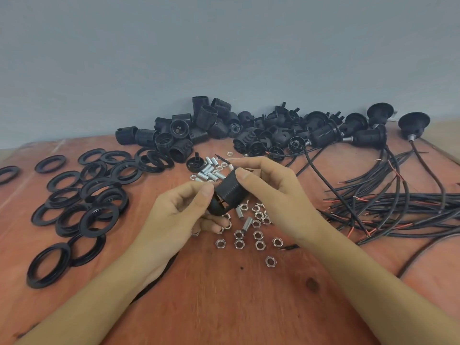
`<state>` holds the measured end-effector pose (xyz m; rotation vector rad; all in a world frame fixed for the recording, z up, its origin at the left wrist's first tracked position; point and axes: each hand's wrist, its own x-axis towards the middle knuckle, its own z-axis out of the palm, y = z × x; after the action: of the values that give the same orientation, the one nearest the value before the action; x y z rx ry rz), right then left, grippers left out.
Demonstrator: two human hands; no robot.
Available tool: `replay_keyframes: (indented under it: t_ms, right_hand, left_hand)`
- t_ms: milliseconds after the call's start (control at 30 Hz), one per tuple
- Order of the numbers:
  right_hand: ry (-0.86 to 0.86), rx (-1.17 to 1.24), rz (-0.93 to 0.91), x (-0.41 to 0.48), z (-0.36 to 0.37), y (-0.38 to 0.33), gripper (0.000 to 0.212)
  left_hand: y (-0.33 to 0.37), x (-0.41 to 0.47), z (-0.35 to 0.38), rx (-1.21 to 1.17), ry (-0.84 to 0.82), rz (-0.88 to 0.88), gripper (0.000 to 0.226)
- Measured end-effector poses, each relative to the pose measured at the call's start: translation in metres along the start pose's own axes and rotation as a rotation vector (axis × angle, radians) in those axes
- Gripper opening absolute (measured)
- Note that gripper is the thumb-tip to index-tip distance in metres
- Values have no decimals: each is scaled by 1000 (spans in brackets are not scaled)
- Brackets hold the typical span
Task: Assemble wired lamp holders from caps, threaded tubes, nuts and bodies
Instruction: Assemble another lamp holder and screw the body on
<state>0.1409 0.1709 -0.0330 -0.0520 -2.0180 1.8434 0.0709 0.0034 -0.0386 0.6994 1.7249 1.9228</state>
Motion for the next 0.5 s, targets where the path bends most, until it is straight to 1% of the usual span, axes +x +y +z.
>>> replay_keyframes:
  t_ms: [33, 100, 167, 200, 267, 400, 500]
  right_hand:
    - [-3, -18, 13, 0, 1, 0, 23]
    - [-24, -51, 24, 0, 0, 0, 18]
    - [-56, -47, 60, 1, -2, 1, 24]
    - [-75, -33, 88, 1, -2, 2, 26]
    - [-109, -31, 126, -1, 1, 3, 32]
    - [-115, -199, 53, -4, 9, 2, 45]
    - [-95, -294, 46, -4, 9, -1, 45]
  left_hand:
    - [2, 0, -1, -33, -27, -24, 32]
    - [5, -1, -4, -69, -136, -49, 27]
    - [6, -3, -5, -42, -254, -57, 31]
    - [6, -4, -4, -25, -286, -59, 31]
    - [5, -6, 0, -18, -286, -65, 33]
    - [5, -6, 3, 50, -245, -75, 28]
    - [7, -6, 4, 122, -248, -76, 26]
